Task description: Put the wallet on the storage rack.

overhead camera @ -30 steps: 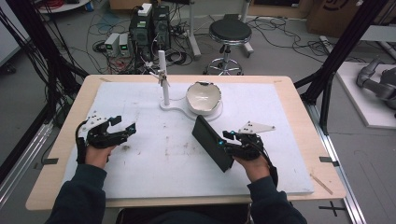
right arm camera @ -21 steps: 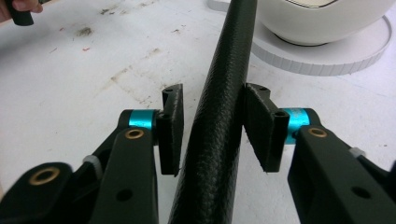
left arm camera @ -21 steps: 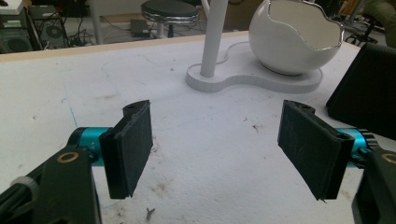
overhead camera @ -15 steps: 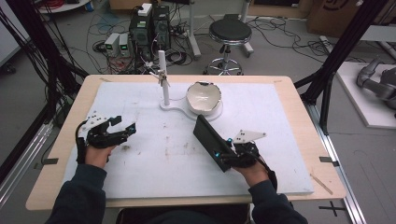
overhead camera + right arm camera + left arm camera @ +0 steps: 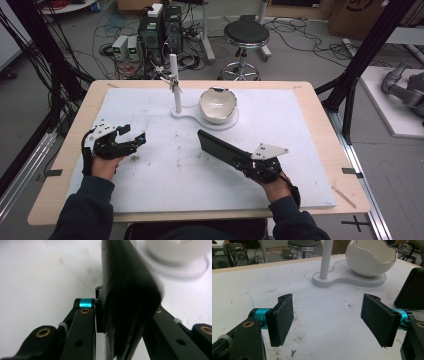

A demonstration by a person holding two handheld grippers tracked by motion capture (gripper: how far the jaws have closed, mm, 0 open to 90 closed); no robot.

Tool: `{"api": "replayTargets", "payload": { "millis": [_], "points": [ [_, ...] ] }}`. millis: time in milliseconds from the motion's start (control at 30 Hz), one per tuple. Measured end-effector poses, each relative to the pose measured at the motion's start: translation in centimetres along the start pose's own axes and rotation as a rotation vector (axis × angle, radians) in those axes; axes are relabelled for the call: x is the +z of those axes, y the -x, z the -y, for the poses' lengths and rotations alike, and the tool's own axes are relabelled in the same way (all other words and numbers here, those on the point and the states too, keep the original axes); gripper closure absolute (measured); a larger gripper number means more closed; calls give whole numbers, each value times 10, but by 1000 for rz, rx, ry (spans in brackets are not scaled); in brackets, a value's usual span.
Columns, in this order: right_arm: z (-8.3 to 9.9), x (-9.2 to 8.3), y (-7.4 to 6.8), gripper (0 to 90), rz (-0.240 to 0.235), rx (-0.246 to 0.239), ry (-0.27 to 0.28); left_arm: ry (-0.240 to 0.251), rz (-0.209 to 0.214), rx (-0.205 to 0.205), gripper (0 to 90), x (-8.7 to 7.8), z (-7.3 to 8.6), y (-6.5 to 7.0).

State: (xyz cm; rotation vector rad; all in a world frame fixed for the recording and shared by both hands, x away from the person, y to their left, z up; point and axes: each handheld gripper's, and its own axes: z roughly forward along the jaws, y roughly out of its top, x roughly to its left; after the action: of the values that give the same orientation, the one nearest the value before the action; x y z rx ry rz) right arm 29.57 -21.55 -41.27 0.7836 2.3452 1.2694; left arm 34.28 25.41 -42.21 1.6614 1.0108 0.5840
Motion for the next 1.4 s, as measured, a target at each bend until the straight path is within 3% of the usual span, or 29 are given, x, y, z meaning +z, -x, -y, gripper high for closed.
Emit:
{"api": "replayTargets", "payload": {
  "millis": [67, 100, 133, 200, 400, 600, 767, 900, 1200, 1400],
  "points": [
    [-4, -5, -2, 738, 35, -9, 48, -2, -1, 1, 263, 0, 0, 0],
    [-7, -10, 0, 733, 33, -5, 102, -2, 0, 1, 263, 0, 0, 1],
    [-7, -10, 0, 733, 33, -5, 102, 0, -2, 3, 263, 0, 0, 1],
    [-11, -21, 3, 727, 46, 24, 185, 0, -1, 3, 263, -1, 0, 1],
    [-12, -30, 8, 728, 59, 68, 252, -7, 1, 5, 263, 1, 0, 1],
    [-18, -25, 7, 723, 52, 63, 278, -5, 1, 5, 263, 0, 0, 1],
    [-23, -24, 8, 731, 58, 48, 258, -9, 6, 1, 261, 1, 1, 1],
    [-36, -31, 12, 737, 60, -2, 238, -11, 6, 0, 239, 2, 1, 1],
    [-98, -49, 34, 736, 58, -133, 245, -12, -1, -19, 209, 2, 2, -1],
    [-136, -48, 52, 736, 83, -183, 263, -5, -4, -33, 198, 1, 1, -3]
  ]
}}
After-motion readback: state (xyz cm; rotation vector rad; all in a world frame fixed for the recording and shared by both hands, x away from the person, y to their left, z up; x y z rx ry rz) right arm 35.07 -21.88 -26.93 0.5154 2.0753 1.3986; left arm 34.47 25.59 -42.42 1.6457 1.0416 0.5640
